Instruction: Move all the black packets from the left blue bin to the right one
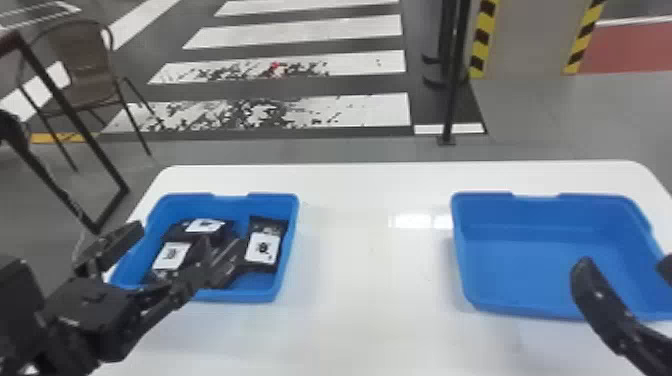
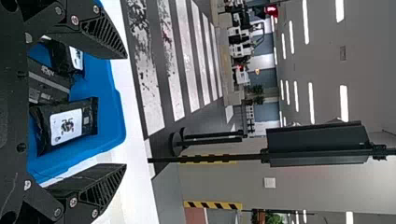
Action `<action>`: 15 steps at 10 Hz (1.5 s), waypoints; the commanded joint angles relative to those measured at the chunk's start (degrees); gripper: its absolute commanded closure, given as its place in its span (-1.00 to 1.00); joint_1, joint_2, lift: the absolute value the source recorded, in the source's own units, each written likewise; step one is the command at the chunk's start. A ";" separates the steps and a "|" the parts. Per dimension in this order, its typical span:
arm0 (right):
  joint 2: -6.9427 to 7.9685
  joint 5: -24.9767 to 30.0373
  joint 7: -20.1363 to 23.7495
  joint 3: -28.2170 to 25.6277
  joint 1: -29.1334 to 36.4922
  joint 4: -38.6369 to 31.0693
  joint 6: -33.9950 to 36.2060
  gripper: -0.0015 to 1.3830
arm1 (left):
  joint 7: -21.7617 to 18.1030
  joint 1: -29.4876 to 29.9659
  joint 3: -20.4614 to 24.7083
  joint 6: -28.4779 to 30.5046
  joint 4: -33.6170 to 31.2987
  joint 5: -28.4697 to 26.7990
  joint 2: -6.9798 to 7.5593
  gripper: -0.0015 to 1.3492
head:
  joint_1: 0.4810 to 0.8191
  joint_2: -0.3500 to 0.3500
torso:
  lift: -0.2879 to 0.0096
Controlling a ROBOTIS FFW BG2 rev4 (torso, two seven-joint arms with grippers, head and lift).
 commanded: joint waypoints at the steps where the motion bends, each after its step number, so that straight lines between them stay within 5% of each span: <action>1: -0.01 -0.10 0.03 0.02 0.00 0.00 0.00 -0.84 | -0.04 -0.18 0.02 0.11 0.00 -0.01 0.09 -0.66 | 0.27 0.46 | -0.10; 8: -0.10 -0.56 0.03 0.37 0.00 0.14 0.00 -0.84 | -0.22 -1.73 0.36 3.06 1.69 0.21 0.18 -0.66 | 0.27 0.47 | -0.10; 11: -0.27 -0.90 0.12 0.71 0.00 0.42 0.00 -0.84 | -0.75 -7.77 -0.21 11.92 5.62 -1.50 2.20 -0.66 | 0.27 0.52 | -0.10; 15: -0.36 -1.25 0.29 1.05 -0.28 0.70 0.00 -0.84 | -3.12 -21.98 -4.21 23.73 18.70 -3.21 5.89 -0.61 | 0.27 0.55 | -0.10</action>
